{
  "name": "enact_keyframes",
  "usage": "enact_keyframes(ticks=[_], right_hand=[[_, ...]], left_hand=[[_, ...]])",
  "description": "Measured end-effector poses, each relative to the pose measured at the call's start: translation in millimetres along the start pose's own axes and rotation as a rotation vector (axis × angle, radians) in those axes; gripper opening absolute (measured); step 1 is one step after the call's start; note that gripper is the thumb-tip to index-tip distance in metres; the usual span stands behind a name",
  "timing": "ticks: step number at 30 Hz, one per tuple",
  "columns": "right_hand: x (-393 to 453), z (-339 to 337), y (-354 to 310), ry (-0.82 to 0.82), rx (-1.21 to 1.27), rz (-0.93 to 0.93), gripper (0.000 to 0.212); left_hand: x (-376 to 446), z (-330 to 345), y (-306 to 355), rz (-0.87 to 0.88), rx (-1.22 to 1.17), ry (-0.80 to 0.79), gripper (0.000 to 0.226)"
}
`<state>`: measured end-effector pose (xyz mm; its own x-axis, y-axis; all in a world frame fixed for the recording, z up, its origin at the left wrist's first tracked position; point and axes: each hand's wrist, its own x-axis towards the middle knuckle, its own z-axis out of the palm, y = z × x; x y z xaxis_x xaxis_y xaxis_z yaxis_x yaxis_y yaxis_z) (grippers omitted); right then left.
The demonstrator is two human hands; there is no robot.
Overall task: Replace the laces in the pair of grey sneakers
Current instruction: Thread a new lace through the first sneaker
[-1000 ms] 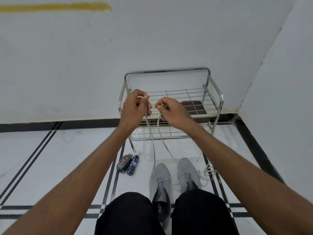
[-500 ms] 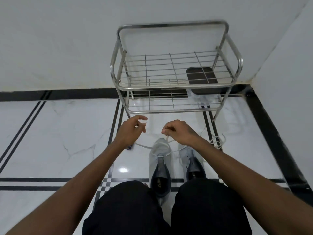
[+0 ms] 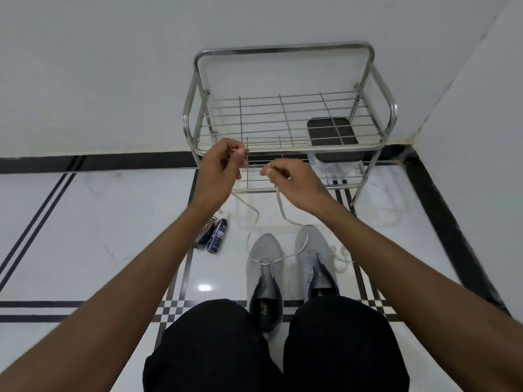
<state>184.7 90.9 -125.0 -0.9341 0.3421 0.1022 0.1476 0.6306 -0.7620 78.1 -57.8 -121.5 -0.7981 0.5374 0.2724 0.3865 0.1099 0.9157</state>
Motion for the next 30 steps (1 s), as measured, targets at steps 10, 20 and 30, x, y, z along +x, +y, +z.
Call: enact_keyframes(ticks=[10,20,30], right_hand=[[17,-56,-82,0.322,0.127,-0.173,0.017],[11,-55,-98,0.232,0.243,-0.170,0.017],[12,-38,-91,0.091,0.039,-0.155,0.013]], left_hand=[[28,-16,92,0.162,-0.067,0.168,0.012],[22,-27,103,0.135,-0.144,0.190,0.010],[25,-28,107,0.156,-0.155,0.162,0.008]])
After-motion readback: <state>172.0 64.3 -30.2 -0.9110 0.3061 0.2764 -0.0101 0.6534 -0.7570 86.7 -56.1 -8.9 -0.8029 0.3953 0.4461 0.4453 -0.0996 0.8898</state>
